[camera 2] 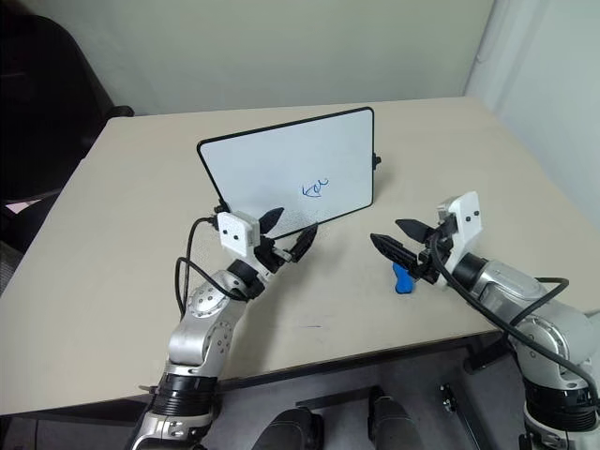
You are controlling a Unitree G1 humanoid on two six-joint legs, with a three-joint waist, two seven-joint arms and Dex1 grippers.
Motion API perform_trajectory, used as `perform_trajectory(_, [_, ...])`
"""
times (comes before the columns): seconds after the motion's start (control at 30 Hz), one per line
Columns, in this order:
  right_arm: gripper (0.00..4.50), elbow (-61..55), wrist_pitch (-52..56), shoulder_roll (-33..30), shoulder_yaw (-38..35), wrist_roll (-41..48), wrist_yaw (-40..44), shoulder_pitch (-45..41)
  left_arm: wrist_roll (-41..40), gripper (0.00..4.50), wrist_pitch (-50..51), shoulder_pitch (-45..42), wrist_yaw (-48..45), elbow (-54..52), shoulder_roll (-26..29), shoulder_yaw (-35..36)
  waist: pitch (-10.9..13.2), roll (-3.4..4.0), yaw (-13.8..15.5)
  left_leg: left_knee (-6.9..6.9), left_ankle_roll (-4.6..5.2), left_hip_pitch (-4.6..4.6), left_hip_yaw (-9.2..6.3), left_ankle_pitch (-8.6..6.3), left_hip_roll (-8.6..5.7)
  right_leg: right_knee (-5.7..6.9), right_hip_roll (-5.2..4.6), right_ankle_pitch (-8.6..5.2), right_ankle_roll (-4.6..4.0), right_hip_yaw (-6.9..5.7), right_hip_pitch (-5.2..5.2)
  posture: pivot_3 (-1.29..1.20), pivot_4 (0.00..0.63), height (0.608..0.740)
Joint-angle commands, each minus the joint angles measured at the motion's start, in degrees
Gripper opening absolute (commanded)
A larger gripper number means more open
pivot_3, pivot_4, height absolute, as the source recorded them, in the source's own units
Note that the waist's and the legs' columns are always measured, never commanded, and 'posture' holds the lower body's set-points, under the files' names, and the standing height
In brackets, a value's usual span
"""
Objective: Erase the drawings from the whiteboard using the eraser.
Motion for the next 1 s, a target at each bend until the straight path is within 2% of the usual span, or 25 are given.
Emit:
perform_trajectory(0.03, [3.52,-1.4,-0.5,0.0,0.0,1.0,0.4,-0.9,-1.0,4.5,-0.1,0.6,-0.3,-1.6,-0.3,0.0,0.0,0.0,0.0,0.0,0.0,0.0,-0.01,0.0,0.0,0.0,0.0,0.0,0.0,0.0,0.01,0.0,0.15,0.74])
perform_trajectory(0.37, [3.52,-1.9,1.9,-0.9,-0.5,2.0,-1.6,-1.7,-0.8,4.5,-0.6,0.3,0.2,-1.0,-0.1,0.2,0.0,0.0,0.0,0.0,0.01,0.0,0.0,-0.01,0.0,0.0,-0.01,0.0,0.01,0.0,0.01,0.0,0.15,0.74])
perform_trajectory(0.47, [3.52,-2.4,7.4,-3.6,0.0,1.6,-4.7,-2.7,-0.7,4.5,-1.0,-0.4,-0.4,0.0,-0.1,-0.2,0.0,0.0,0.1,0.01,0.02,0.0,0.0,-0.01,-0.01,0.0,-0.01,0.0,0.01,0.0,0.02,0.0,0.15,0.74])
perform_trajectory(0.6, [4.41,-2.9,12.0,-4.7,-0.4,2.7,-7.3,-3.8,-0.7,4.5,-2.3,-0.3,-0.5,0.8,-1.1,-0.6,0.0,0.0,0.1,0.01,0.01,0.0,0.0,-0.01,-0.01,0.0,-0.02,-0.01,0.01,0.0,0.01,0.0,0.15,0.74])
perform_trajectory(0.83, [4.46,1.1,27.7,-4.7,-1.7,7.0,-13.4,-9.2,-0.6,4.5,-1.9,-0.7,-0.6,0.9,-1.8,-1.1,0.0,0.0,0.1,0.01,0.0,0.0,0.02,-0.02,-0.01,0.0,-0.01,-0.01,0.03,0.0,0.01,0.0,0.15,0.74])
perform_trajectory(1.0, [4.46,5.1,39.0,-1.9,-0.1,3.5,-18.0,-15.3,-0.6,4.5,-1.6,0.3,-0.4,-1.0,-1.8,-1.2,0.0,0.0,0.0,0.01,0.01,0.01,0.02,-0.01,0.0,0.0,0.0,0.0,0.04,-0.01,-0.01,0.0,0.15,0.74])
